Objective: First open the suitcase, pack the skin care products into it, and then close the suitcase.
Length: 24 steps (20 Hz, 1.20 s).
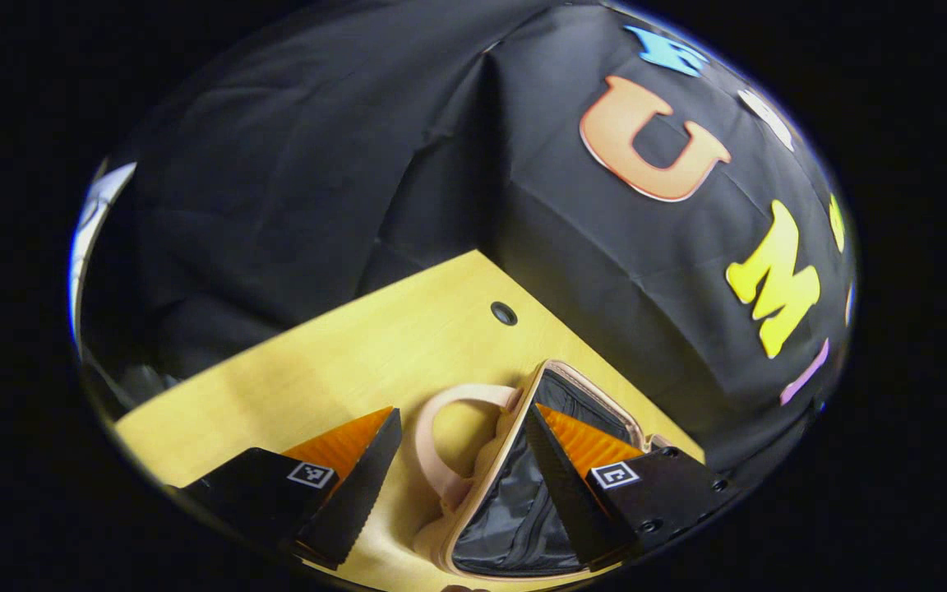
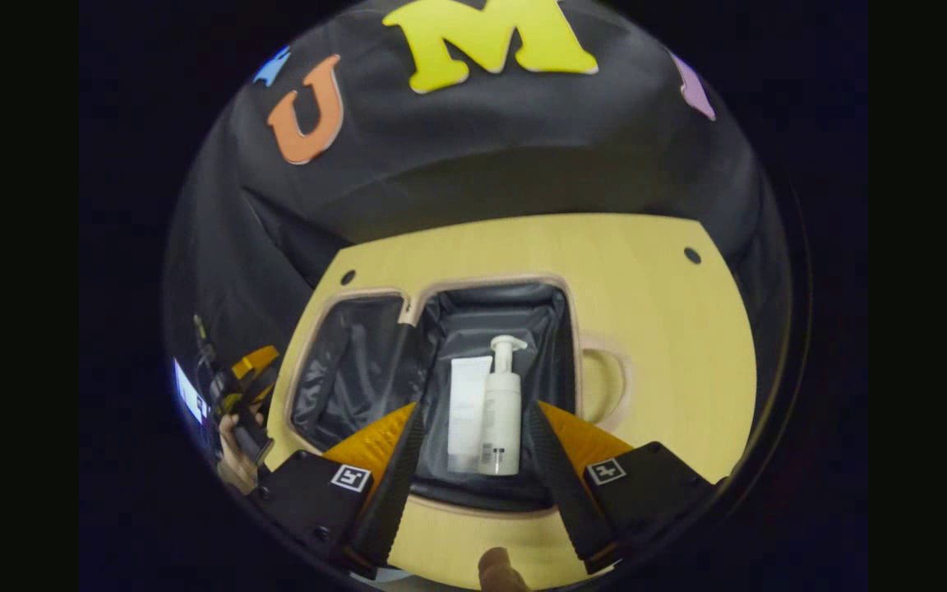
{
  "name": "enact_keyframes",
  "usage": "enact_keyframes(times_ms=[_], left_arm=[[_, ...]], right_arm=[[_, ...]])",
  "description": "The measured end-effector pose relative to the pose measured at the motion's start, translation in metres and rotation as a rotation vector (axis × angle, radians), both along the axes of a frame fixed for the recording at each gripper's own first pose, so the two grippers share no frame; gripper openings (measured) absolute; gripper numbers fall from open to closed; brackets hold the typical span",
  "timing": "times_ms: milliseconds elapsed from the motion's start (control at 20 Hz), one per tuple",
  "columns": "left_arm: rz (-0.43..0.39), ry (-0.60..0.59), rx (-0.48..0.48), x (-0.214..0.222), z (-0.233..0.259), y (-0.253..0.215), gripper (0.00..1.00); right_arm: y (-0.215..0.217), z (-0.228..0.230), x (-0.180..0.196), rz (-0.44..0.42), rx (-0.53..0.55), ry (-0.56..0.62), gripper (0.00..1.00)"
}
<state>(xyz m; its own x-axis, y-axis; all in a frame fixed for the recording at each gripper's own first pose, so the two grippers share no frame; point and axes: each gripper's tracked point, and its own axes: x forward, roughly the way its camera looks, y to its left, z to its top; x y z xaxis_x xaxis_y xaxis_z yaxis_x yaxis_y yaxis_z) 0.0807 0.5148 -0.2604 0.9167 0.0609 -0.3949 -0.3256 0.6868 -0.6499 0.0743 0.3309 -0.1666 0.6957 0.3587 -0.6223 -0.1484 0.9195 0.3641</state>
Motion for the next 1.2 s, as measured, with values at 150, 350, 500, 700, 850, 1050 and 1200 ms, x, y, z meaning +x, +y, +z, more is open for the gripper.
enact_keyframes(times_ms=[150,350,500,700,850,1050,1200], left_arm=[[0.009,0.058,-0.165,0.008,-0.036,-0.002,0.95],[0.038,0.06,-0.311,0.016,-0.055,-0.006,0.76],[0.025,0.073,-0.362,0.025,-0.063,-0.019,0.62],[0.042,0.058,-0.385,0.025,-0.059,-0.017,0.17],[0.048,0.038,-0.393,0.019,-0.045,-0.014,0.08],[0.012,-0.068,-0.206,0.014,0.029,-0.021,0.04],[-0.012,-0.148,-0.065,0.008,0.081,-0.036,0.04]], right_arm=[[-0.044,0.042,-0.044,0.007,-0.037,-0.109,0.77],[-0.091,0.067,-0.079,-0.063,-0.077,-0.175,0.77],[-0.116,0.081,-0.101,-0.136,-0.086,-0.215,0.77],[-0.127,0.094,-0.12,-0.17,-0.11,-0.269,0.72],[-0.138,0.111,-0.13,-0.184,-0.13,-0.332,0.72],[-0.15,0.128,-0.138,-0.163,-0.157,-0.411,0.77],[-0.155,0.128,-0.137,-0.136,-0.132,-0.429,0.77]])
